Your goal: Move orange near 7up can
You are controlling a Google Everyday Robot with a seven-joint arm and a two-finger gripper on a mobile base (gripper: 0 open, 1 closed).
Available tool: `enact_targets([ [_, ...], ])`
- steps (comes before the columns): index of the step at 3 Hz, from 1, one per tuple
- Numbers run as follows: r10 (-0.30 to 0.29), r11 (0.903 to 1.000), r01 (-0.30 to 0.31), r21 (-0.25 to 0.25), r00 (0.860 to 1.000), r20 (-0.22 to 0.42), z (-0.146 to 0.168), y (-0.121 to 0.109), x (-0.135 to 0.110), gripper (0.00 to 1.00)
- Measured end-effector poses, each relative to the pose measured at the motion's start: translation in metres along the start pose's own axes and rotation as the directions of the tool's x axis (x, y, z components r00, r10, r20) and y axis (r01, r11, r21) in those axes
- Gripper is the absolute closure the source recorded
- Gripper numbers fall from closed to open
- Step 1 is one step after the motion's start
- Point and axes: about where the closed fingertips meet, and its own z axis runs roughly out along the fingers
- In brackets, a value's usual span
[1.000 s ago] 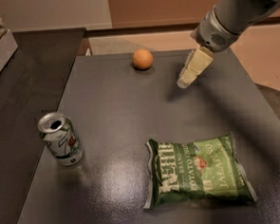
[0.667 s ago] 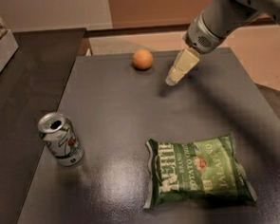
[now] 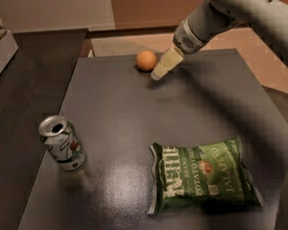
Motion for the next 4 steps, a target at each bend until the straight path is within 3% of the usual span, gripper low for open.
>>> enact_targets([
  [2,0.059,0.9971,-0.058,-0.05,0.998,0.015,0.046,-0.018,-0.023,0.0],
  [4,0.081,0.9927,-0.08,-0.09,0.997,0.007,0.069,-0.019,-0.032,0.03],
])
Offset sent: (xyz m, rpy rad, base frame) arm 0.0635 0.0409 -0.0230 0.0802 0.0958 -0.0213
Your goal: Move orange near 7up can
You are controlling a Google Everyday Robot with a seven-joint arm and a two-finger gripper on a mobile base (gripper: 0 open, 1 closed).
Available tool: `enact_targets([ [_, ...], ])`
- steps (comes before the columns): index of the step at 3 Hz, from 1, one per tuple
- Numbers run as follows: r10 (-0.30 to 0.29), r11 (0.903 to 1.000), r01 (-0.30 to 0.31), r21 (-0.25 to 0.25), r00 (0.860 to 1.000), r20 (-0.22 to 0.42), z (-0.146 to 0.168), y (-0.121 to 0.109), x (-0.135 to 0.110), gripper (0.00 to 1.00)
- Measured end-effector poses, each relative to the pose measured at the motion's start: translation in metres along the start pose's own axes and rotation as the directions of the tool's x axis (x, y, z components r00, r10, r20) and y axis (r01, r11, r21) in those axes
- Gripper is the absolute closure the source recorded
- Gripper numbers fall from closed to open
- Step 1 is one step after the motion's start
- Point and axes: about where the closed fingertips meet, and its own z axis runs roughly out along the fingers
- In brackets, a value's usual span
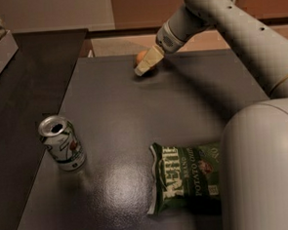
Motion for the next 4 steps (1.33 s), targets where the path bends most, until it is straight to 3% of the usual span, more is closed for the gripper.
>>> enact_targets([
  [1,0.006,1.0,-0.006,-0.003,1.0,-0.016,0.005,0.0,0.002,0.21],
  [3,-0.002,1.0,0.001,-0.006,1.0,-0.011,0.0,0.003,-0.001,0.67],
  [4,-0.048,0.9987,0.048,-0.017,0.999,-0.011,-0.01,0.015,-0.002,0.91],
])
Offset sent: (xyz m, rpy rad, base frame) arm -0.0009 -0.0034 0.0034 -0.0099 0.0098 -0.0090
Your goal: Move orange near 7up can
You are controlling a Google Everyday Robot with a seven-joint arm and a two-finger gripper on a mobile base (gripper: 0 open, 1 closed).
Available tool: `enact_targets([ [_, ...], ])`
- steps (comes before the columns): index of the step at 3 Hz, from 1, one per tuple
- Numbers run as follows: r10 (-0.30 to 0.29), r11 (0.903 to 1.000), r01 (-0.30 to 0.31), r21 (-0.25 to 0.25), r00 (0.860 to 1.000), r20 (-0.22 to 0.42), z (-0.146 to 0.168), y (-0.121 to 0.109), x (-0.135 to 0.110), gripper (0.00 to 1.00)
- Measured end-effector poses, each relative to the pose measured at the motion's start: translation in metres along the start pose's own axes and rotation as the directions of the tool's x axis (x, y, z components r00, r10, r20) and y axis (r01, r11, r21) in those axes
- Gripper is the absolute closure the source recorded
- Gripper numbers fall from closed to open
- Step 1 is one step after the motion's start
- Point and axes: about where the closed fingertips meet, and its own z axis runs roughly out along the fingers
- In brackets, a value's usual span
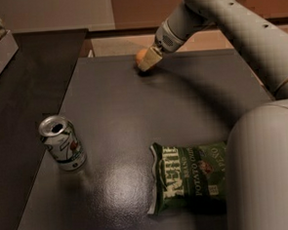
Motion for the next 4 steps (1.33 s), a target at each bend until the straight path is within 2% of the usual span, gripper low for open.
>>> enact_targets([
  [1,-0.059,0.9973,0.059,-0.045,0.998,0.004,-0.015,0.029,0.004,1.0],
  [2,-0.124,0.987,0.124,-0.102,0.992,0.006,-0.029,0.065,0.014,1.0],
  [3,-0.206,0.9622,0.204,-0.18,0.979,0.01,-0.038,0.112,0.026,1.0],
  [4,-0.291,0.9221,0.29,-0.256,0.956,0.035,-0.045,0.16,0.033,1.0],
])
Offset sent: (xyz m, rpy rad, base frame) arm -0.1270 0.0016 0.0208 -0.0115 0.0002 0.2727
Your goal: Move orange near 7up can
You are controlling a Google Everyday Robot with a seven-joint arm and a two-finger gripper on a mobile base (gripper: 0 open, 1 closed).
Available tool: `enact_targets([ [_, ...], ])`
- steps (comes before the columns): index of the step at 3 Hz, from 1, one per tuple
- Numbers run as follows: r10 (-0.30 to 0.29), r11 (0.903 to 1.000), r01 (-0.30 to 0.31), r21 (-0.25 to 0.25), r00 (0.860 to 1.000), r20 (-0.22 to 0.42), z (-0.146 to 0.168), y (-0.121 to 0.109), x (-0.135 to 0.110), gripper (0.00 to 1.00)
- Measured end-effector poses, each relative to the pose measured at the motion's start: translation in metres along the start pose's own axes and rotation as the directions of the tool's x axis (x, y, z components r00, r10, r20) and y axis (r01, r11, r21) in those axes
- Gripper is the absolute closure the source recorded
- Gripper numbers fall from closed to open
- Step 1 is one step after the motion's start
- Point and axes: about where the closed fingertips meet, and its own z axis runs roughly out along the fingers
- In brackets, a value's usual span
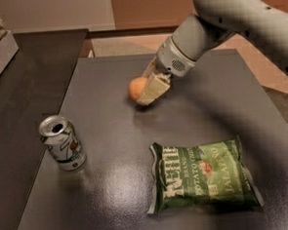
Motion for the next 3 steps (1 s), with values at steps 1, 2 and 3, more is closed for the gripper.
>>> enact_targets([
  [1,-0.086,0.9937,0.088,-0.07,0.996,0.025,0.013,0.035,-0.016,1.0],
  [2,-0.144,0.9816,0.149,-0.119,0.988,0.05,0.029,0.055,-0.032,1.0],
  [3,-0.176,0.9697,0.185,-0.159,0.982,0.072,0.045,0.07,-0.042,1.0],
])
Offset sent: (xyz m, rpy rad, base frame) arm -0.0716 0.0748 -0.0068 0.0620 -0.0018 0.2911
